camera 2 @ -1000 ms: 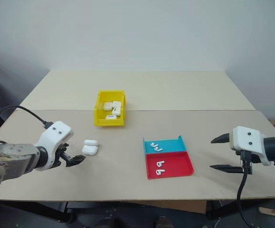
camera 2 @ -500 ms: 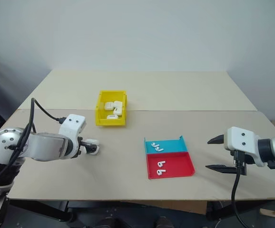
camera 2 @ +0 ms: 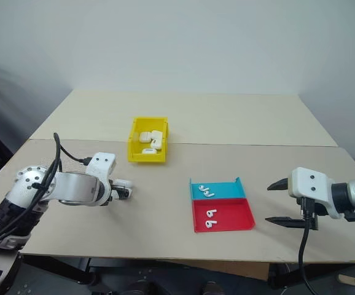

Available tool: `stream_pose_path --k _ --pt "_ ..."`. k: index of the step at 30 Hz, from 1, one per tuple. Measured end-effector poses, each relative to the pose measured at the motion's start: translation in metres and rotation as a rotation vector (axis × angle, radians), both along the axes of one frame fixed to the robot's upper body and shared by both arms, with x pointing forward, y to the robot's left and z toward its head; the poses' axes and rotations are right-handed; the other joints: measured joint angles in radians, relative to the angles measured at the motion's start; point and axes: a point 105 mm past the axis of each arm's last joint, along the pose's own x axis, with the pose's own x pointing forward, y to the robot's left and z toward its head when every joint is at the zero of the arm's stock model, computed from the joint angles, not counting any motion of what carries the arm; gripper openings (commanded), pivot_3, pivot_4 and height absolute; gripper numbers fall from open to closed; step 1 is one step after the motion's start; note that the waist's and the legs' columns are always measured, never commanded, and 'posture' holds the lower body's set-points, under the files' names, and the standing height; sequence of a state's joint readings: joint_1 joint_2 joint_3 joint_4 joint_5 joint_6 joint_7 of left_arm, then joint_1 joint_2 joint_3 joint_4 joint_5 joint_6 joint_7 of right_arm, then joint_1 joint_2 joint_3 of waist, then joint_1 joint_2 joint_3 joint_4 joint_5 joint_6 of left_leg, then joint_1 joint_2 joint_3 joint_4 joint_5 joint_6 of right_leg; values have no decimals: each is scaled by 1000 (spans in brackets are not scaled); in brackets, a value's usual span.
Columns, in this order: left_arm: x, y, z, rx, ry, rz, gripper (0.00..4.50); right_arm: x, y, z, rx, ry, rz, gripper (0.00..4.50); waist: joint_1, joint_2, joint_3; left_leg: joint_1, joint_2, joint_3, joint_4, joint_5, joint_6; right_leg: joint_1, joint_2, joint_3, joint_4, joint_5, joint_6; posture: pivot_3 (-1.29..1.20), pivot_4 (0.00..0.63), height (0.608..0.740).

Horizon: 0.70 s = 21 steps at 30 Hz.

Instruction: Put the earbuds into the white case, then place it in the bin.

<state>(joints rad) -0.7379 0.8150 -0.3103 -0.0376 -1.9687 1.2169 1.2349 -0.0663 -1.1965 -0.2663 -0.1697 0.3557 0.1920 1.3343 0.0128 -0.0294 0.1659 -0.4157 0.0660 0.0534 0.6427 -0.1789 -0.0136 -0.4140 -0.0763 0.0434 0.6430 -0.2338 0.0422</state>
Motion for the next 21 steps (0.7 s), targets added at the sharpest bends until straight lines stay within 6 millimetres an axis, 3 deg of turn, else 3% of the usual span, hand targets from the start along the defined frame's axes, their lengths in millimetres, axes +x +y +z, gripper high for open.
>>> stream_pose_path --k 21 --pt "9 -9 -11 24 80 -38 4500 -6 -4 -10 -20 20 -46 4427 -1 0 0 0 0 -1 0 0 -1 1 0 0 -1 0 0 0 150 740"
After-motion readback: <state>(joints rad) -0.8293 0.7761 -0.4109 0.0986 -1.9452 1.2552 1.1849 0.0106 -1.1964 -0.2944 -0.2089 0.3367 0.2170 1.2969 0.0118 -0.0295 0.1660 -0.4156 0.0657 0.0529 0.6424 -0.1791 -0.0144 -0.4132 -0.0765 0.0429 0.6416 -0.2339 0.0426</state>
